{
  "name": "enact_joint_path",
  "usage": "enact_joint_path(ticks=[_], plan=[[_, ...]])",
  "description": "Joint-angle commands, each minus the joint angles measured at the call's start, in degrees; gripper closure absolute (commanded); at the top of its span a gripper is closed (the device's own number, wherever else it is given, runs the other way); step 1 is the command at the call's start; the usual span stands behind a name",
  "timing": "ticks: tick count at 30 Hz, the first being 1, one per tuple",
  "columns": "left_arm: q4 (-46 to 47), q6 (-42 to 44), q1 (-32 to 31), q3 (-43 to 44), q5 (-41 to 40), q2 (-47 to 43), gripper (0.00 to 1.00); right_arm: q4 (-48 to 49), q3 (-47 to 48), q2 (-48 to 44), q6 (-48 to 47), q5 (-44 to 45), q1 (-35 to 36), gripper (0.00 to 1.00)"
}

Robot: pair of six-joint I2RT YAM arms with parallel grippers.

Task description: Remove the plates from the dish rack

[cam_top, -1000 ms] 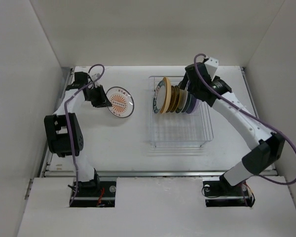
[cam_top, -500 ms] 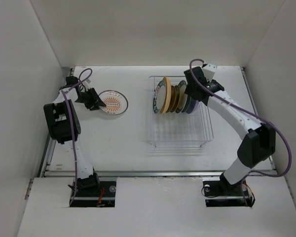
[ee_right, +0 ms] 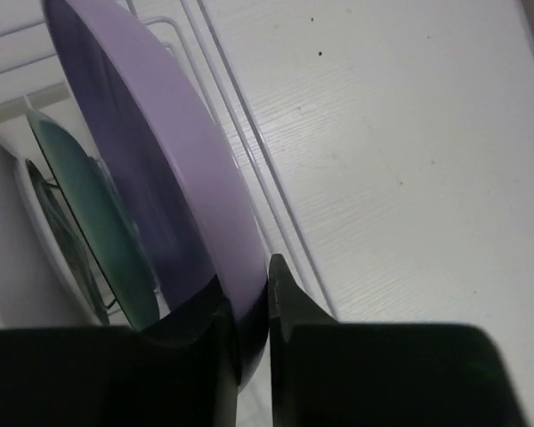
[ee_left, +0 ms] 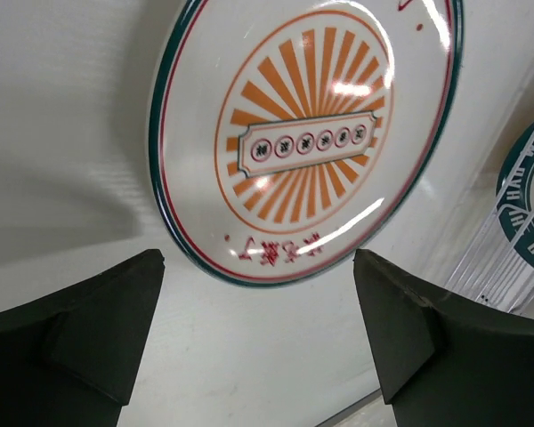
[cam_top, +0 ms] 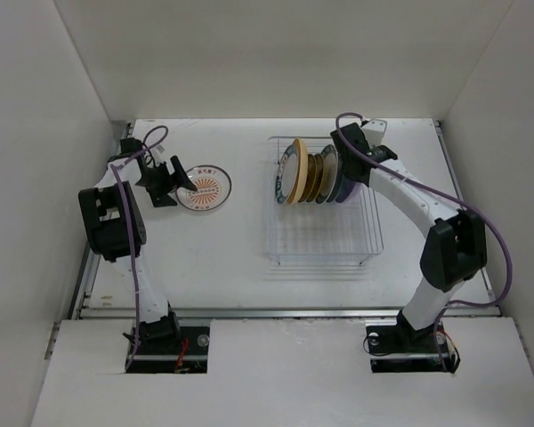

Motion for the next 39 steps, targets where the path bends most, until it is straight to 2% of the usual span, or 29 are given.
enact_joint_path(ticks=[1, 2, 3, 12, 19, 31, 39], plan=[[-1.3, 2.7, 0.0, -1.1, -2.0, -7.9, 0.14, 3.7, 0.6, -3.4, 2.7, -2.3, -0.3, 0.90], [-1.3, 2.7, 0.0, -1.1, -2.7, -8.6, 0.13, 3.7, -0.1, -4.2, 2.7, -2.3, -0.3, 0.98], [-1.9, 3.3, 0.0, -1.1, -3.3, -8.6, 0.13, 3.7, -0.1, -5.1, 2.7, -2.3, -0.3, 1.00], [-4.2, 4.3, 0.0, -2.7, -5.8, -14.3, 0.10, 0.2, 0.5, -14.9, 2.2, 3.0, 0.7, 1.00], [-6.9, 4.9, 0.0, -3.9, -7.6, -17.4, 0.09, 0.2, 1.5, -22.9, -0.2, 3.6, 1.9, 1.00], [-8.7, 6.4, 0.0, -4.9, -8.2, -23.0, 0.08, -5.2, 3.8, -26.8, -0.2, 8.2, 2.9, 1.00], [-9.2, 7.0, 0.0, -4.4, -9.8, -25.3, 0.08, -5.8, 7.1, -30.9, -0.2, 6.1, 4.7, 1.00]])
